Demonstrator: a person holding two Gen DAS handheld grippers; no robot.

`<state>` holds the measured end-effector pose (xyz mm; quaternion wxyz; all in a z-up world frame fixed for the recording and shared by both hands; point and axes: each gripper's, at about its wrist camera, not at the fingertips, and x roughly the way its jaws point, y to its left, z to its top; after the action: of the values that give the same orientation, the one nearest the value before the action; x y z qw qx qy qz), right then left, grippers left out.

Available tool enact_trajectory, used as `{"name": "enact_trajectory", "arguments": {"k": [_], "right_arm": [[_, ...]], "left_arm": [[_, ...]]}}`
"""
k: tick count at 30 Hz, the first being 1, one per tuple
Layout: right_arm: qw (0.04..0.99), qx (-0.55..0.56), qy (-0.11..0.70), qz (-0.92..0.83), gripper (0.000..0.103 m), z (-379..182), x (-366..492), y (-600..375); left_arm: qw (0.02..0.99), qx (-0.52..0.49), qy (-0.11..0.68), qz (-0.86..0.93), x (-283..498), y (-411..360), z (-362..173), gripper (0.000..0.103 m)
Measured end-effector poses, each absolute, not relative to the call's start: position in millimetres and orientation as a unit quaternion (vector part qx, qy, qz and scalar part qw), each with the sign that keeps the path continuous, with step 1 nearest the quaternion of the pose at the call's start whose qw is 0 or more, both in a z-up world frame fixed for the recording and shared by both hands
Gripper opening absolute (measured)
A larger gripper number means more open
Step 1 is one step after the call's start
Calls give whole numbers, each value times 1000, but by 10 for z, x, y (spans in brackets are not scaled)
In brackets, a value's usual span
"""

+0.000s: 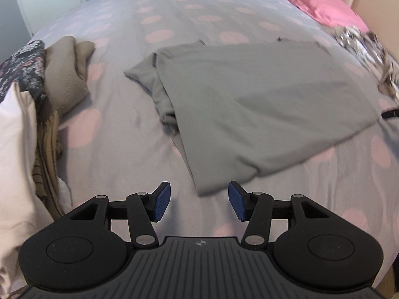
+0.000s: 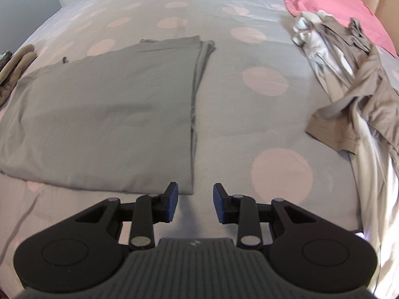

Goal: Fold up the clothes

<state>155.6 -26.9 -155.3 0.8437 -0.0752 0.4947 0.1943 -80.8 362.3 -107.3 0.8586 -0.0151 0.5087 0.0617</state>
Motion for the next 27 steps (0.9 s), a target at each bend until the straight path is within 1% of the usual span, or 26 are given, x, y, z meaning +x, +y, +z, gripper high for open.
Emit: {"name": "enact_trajectory", "arguments": {"k": [4, 7, 8, 9, 10, 11, 12, 18, 21, 22, 23, 24, 27], "right_arm": [[838, -90, 495, 211, 35, -1638, 1569, -162], [835, -100, 496, 218, 34, -1722, 1579, -124], [836, -103, 493, 219, 34, -1733, 1576, -116], [837, -106, 489, 222, 30, -1735, 1569, -110], [839, -109, 485, 224, 17, -1731, 1561, -98], [840, -114, 482, 222, 8, -1724, 1559, -87], [841, -118, 480, 220, 7, -1716, 1560, -76], [844, -132, 476, 210, 6, -1659, 1542, -124], [843, -109, 488, 200, 10, -1646, 1585, -197], [842, -101, 492, 196, 17, -1641, 1601, -222], [842, -94, 496, 192, 21, -1636, 1616, -247], [843, -80, 498, 187, 26, -1623, 1633, -289], [846, -27, 506, 167, 36, -1590, 1697, -437]], "left_arm": [[854, 37, 517, 53, -768, 3474, -1240, 49], [862, 63, 501, 49, -723, 3391, -1259, 45], [863, 72, 497, 48, -705, 3367, -1258, 39], [863, 80, 497, 46, -682, 3346, -1263, 30], [861, 83, 500, 46, -670, 3336, -1262, 27], [859, 86, 503, 47, -659, 3329, -1261, 17], [856, 88, 506, 48, -648, 3322, -1259, 6], [844, 60, 527, 81, -730, 3522, -1201, 4], [837, 45, 537, 97, -772, 3625, -1171, 6], [834, 48, 538, 112, -794, 3659, -1169, 6], [833, 40, 539, 122, -814, 3710, -1163, 8], [835, 17, 536, 126, -834, 3772, -1147, 11], [844, -71, 515, 134, -870, 3941, -1086, 19]]}}
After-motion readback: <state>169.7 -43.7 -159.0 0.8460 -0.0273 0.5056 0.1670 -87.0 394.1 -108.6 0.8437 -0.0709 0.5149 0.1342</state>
